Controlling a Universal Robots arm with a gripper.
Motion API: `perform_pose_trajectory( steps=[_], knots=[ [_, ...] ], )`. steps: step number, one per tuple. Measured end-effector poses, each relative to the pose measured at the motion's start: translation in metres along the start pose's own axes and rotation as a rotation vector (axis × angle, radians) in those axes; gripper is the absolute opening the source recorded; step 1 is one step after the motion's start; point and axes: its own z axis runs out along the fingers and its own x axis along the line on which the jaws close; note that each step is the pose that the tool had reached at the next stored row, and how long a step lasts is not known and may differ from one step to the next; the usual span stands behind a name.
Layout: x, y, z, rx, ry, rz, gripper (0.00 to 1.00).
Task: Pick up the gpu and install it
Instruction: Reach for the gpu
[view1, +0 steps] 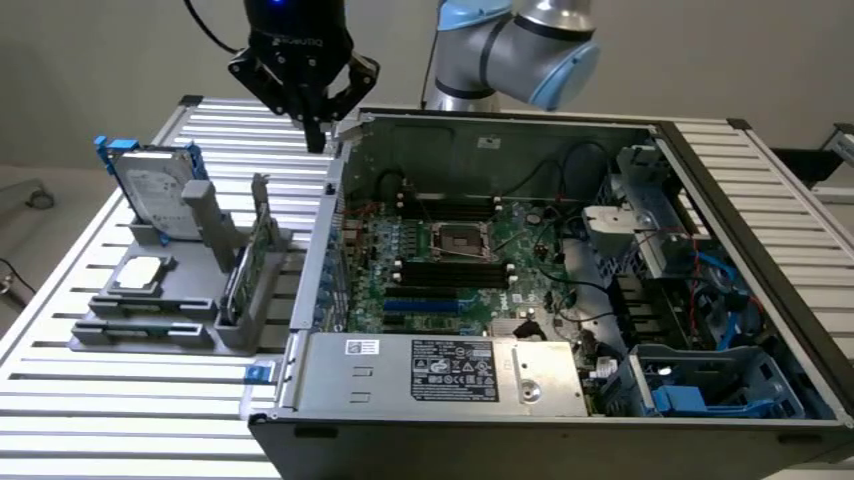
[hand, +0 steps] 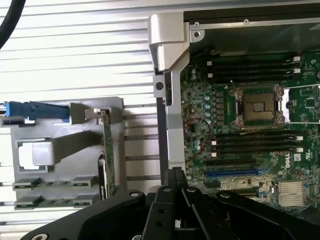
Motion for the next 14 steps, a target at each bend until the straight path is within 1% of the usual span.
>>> perform_pose_trajectory(
  steps=[3, 8, 14],
  knots=[
    [0.014, -0.001, 0.002, 0.0004, 0.0073, 0.0, 0.11],
    [0.036, -0.0026, 0.0057, 0.0026, 0.0128, 0.001, 0.11],
    [0.062, -0.0046, 0.0098, 0.006, 0.0221, 0.001, 0.11]
  ],
)
